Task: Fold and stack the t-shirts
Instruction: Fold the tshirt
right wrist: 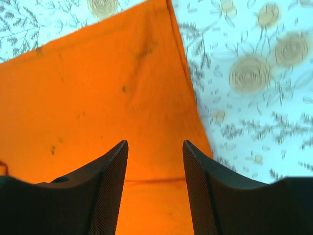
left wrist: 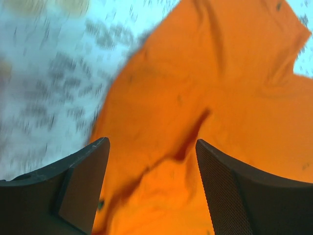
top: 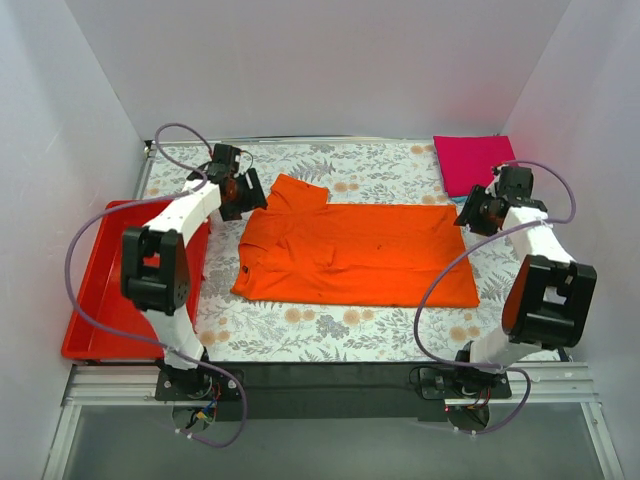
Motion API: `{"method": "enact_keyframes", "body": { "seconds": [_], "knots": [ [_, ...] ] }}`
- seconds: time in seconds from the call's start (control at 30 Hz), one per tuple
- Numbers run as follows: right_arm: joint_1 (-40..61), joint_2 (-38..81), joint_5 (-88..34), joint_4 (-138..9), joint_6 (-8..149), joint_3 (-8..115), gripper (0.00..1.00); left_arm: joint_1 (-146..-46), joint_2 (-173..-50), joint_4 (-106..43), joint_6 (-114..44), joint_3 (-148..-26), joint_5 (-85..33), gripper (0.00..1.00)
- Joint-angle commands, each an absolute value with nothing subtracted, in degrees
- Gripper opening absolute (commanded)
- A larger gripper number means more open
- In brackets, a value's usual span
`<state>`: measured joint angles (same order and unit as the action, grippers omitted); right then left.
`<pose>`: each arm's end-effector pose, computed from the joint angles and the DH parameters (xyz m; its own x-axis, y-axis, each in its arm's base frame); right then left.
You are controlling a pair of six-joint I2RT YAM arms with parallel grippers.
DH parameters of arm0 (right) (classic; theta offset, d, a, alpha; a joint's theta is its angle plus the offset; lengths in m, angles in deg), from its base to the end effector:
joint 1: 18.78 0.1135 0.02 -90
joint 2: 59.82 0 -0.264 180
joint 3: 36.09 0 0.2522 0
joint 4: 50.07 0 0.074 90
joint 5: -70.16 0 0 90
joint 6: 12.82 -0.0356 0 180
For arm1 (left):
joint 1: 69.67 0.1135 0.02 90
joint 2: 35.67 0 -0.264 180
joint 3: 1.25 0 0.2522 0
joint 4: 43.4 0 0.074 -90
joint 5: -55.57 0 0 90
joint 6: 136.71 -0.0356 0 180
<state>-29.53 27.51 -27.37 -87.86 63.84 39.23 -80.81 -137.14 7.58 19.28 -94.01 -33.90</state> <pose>0.3201 -0.0560 0.2413 -0.7067 0.3670 -0.6049 0.2722 0.9302 0.2463 0.3699 -0.0732 0.2394 -0.5253 -0.8275 -0.1981 -0.6933 0.5512 -0.4643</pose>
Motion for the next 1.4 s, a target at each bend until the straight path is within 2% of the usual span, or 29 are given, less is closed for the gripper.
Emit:
{"method": "enact_keyframes", "body": {
  "seconds": [0.0,0.2,0.5,0.7,0.9,1.07,1.2,1.37],
  "knots": [
    [-29.24,32.27,-27.92,-84.49,67.86,44.62,0.46,-80.66,-144.55,4.12,12.97,-101.21,-33.64,0.66],
    [-29.24,39.3,-26.87,-80.98,73.22,50.18,0.43,-80.66,-153.61,-3.25,5.86,-106.24,-35.64,0.63],
    [-29.33,47.14,-30.73,-76.4,75.68,51.77,0.43,-80.66,-157.57,-8.45,0.93,-105.8,-29.43,0.63],
    [-29.24,49.25,-32.23,-74.64,76.3,52.2,0.44,-80.66,-159.07,-9.33,0.84,-105.02,-29.86,0.6],
    [-29.24,51.88,-32.58,-74.11,76.92,53.17,0.44,-80.83,-158.37,-9.25,0.13,-102.91,-28.64,0.5],
    [-29.15,54.43,-32.41,-73.85,76.92,54.84,0.45,-80.83,-158.45,-9.16,-0.48,-101.33,-28.98,0.34],
    [-29.15,55.93,-32.23,-73.76,79.02,56.42,0.45,-80.83,-158.54,-9.16,-0.83,-100.79,-29.16,0.28],
    [-29.07,58.12,-34.51,-73.94,79.81,58.09,0.45,-80.83,-159.07,-9.16,-0.92,-101.06,-29.51,0.12]
  ]
}}
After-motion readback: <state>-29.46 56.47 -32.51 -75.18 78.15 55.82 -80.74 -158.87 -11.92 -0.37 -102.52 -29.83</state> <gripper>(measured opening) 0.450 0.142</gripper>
